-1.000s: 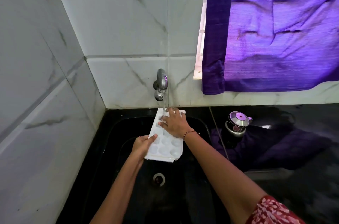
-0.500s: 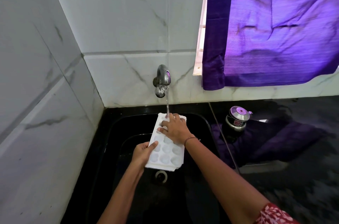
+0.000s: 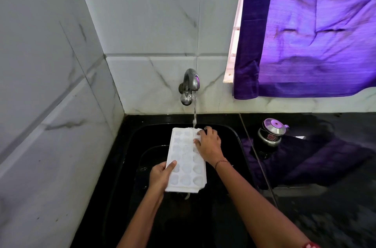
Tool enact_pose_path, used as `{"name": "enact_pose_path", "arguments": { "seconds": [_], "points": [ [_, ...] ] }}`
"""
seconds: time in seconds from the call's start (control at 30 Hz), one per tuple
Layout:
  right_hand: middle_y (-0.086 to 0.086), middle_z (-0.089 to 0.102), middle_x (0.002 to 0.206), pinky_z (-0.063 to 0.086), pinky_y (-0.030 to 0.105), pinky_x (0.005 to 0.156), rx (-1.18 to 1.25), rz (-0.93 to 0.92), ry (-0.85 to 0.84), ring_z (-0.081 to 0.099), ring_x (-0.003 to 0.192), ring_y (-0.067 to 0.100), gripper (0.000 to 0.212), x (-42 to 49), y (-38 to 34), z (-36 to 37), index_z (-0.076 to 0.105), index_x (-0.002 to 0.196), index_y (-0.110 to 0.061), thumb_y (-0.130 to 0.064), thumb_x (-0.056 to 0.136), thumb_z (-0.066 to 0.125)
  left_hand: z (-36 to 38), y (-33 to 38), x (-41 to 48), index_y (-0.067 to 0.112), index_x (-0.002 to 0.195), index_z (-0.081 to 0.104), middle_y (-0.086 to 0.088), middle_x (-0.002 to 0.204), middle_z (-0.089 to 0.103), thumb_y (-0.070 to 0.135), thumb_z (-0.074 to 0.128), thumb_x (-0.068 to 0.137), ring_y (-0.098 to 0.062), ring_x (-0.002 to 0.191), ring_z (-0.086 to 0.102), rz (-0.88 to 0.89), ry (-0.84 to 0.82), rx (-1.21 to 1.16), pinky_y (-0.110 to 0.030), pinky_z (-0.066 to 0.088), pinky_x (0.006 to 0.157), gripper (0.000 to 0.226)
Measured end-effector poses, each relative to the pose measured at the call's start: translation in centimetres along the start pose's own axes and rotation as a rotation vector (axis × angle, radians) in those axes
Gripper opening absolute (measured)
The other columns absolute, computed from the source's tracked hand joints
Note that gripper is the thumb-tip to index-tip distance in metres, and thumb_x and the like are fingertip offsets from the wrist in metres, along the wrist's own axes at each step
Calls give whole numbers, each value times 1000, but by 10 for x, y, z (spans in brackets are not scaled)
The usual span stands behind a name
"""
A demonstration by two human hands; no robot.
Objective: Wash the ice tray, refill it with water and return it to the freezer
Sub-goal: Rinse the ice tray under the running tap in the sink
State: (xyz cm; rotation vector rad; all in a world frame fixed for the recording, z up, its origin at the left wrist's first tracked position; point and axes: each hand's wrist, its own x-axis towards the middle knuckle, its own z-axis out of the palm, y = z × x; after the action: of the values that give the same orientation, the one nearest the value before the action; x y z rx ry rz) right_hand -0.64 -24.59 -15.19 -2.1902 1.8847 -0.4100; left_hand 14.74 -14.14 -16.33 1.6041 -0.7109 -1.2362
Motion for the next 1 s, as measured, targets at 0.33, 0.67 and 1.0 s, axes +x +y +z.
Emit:
{"name": "enact_pose_path", "arguments": {
  "seconds": [0.33, 0.67, 1.0],
  "points": [
    [18, 37, 130, 44, 33, 90, 81, -24, -308, 52, 107, 33, 38, 7, -5, 11, 45, 134, -8, -20, 100, 39, -7, -19, -11, 9, 83, 69, -8, 78, 70, 16, 67, 85, -27, 74, 67, 19, 40, -2, -36, 55, 70, 7],
    [18, 41, 126, 48, 33, 85, 21, -42, -316, 55, 102, 31, 37, 13, -8, 8, 52, 127, -5, -25, 96, 47, -9, -21, -18, 11, 85, 69, -5, 79, 71, 18, 66, 86, -21, 72, 69, 9, 38, -35, -23, 55, 57, 7],
    [12, 42, 125, 47, 38, 89, 15, -15, -166, 42, 114, 28, 39, -1, 0, 1, 41, 130, -17, -28, 94, 50, 0, -25, -20, 10, 86, 69, -10, 83, 72, 19, 66, 86, -26, 77, 69, -16, 0, -59, -34, 57, 69, 9]
  ]
}}
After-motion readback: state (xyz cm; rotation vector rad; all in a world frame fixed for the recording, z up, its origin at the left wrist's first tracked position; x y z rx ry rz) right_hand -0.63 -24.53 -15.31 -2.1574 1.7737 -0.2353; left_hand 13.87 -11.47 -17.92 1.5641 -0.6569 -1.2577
